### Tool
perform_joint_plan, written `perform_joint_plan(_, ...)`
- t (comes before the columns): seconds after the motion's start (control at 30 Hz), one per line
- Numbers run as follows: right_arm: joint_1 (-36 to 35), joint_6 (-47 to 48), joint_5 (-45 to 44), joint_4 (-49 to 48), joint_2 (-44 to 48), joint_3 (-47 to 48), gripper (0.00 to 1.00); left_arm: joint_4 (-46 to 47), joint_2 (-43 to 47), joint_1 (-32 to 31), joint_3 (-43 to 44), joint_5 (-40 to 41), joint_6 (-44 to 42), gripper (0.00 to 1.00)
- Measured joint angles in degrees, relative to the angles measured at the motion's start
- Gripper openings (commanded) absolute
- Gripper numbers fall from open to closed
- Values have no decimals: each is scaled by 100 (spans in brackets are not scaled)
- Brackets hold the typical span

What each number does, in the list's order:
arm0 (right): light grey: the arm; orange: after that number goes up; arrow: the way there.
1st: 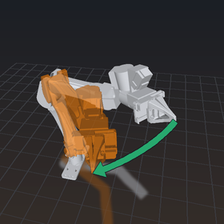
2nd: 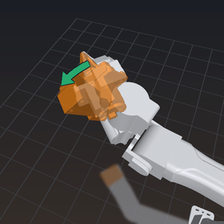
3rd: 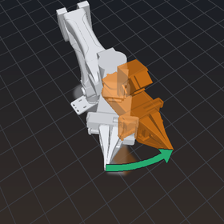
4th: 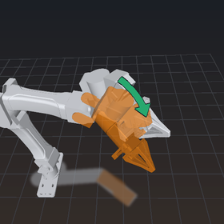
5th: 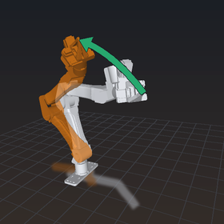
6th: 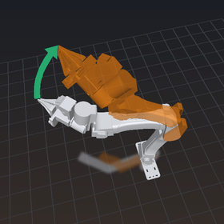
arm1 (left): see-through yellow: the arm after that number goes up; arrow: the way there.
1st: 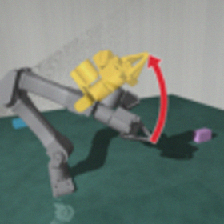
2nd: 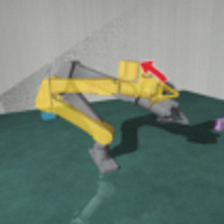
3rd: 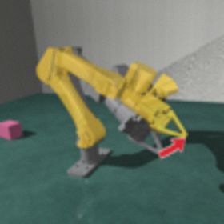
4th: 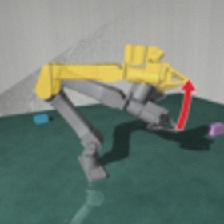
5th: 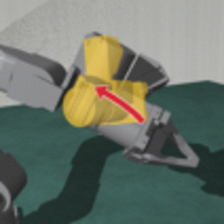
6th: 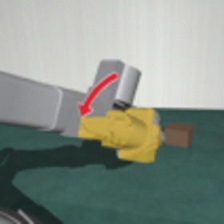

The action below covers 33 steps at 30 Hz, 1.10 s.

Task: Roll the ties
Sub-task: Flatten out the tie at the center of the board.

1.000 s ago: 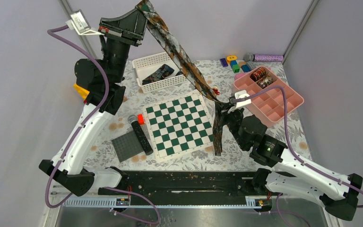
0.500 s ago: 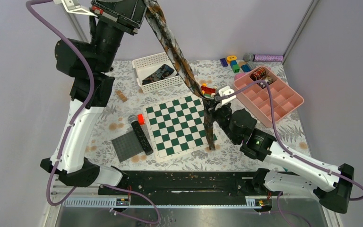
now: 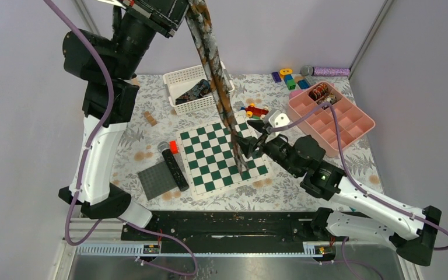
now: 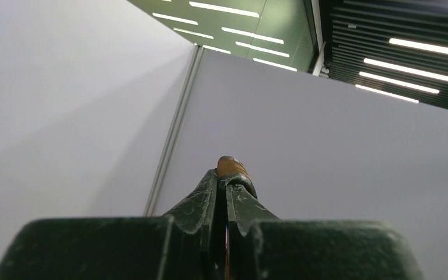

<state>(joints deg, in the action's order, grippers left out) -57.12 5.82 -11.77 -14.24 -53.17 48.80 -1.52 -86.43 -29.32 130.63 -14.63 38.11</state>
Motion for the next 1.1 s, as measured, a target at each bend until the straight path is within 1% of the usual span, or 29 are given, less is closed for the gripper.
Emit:
perform_joint_plan(0.13,0,20,560,0,398,-48,78,-273,-79,0,74,-199,2,0)
perform_joint_plan(0.27,0,85,717,238,800,72,83,-570,-101,2,133,-363,-9,0)
perform_joint_plan(0.37,2,221,706,846,831,654,83,-723,-122,4,221,-540,-11,0)
perform_joint_plan(0.5,2,472,739,1694,562,1683,82,-898,-173,4,367,-824,-9,0)
perform_joint_plan(0.6,11,651,1012,2249,317,2332,81,-949,-210,15,428,-1080,4,0)
perform_joint_plan(0.73,219,763,1792,2848,-9,3012,80,-1008,-240,46,435,-1412,63,0)
perform_joint_plan(0.77,361,743,2094,2951,-98,3158,80,-1051,-240,55,433,-1495,74,0)
perform_joint_plan(0.87,1078,605,3187,3191,-372,3622,79,-1113,-195,81,297,-1773,72,0)
perform_joint_plan(0.93,1412,514,3866,3261,-540,3945,78,-1121,-98,90,66,-1963,66,0)
perform_joint_plan(1.03,1543,459,4651,3309,-739,4393,74,-1045,129,94,-468,-2203,46,0)
perform_joint_plan(1.1,1567,442,4970,3327,-837,4645,72,-929,315,94,-890,-2352,52,0)
